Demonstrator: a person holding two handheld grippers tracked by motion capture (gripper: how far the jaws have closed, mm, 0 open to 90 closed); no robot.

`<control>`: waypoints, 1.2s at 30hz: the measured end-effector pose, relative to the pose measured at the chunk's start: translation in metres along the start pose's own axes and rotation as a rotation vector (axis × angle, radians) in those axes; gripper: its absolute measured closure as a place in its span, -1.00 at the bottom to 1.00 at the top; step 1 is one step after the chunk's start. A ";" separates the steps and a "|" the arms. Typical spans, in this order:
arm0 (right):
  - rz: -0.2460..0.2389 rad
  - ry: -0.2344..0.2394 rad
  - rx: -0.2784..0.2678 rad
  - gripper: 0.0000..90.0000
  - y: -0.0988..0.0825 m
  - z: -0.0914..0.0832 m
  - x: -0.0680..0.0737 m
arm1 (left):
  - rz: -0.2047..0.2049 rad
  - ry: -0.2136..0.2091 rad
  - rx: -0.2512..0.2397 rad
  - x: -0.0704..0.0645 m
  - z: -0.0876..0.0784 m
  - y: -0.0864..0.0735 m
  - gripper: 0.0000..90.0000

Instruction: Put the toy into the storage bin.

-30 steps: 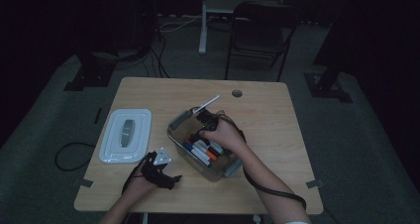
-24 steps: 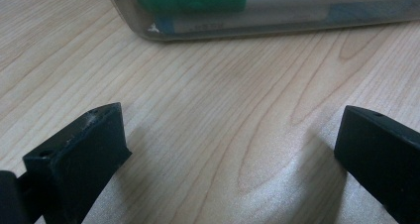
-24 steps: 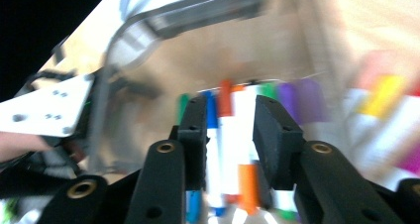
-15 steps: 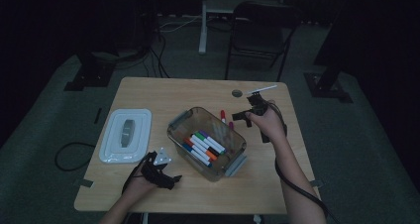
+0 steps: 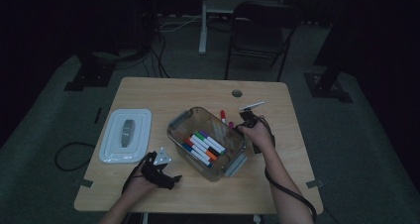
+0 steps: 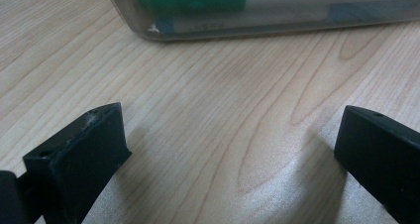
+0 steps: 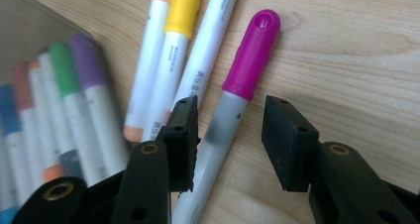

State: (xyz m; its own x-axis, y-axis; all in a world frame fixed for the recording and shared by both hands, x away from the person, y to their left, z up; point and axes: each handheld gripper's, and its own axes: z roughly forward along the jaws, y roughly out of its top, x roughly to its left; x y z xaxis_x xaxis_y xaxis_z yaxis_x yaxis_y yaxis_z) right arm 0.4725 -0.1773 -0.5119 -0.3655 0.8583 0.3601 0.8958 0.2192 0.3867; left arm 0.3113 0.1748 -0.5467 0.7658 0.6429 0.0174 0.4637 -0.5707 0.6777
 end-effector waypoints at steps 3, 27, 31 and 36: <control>0.007 -0.022 0.006 0.45 0.000 0.004 0.000 | 0.000 0.000 0.000 0.000 0.000 0.000 -0.99; -0.029 0.078 -0.202 0.70 0.010 -0.111 0.028 | -0.003 0.000 -0.003 0.000 0.000 0.000 -0.99; -0.100 0.143 -0.212 0.70 0.013 -0.119 0.055 | -0.003 0.000 -0.002 0.000 0.000 0.000 -0.99; -0.183 0.197 -0.208 0.70 0.013 -0.123 0.085 | -0.002 -0.001 0.000 0.000 0.000 0.000 -0.99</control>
State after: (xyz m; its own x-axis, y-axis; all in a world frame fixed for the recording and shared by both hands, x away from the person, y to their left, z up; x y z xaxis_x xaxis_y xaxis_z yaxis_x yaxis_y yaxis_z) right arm 0.4223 -0.1587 -0.3717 -0.5753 0.7028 0.4184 0.7477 0.2445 0.6174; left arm 0.3113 0.1747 -0.5467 0.7652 0.6436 0.0153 0.4652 -0.5692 0.6780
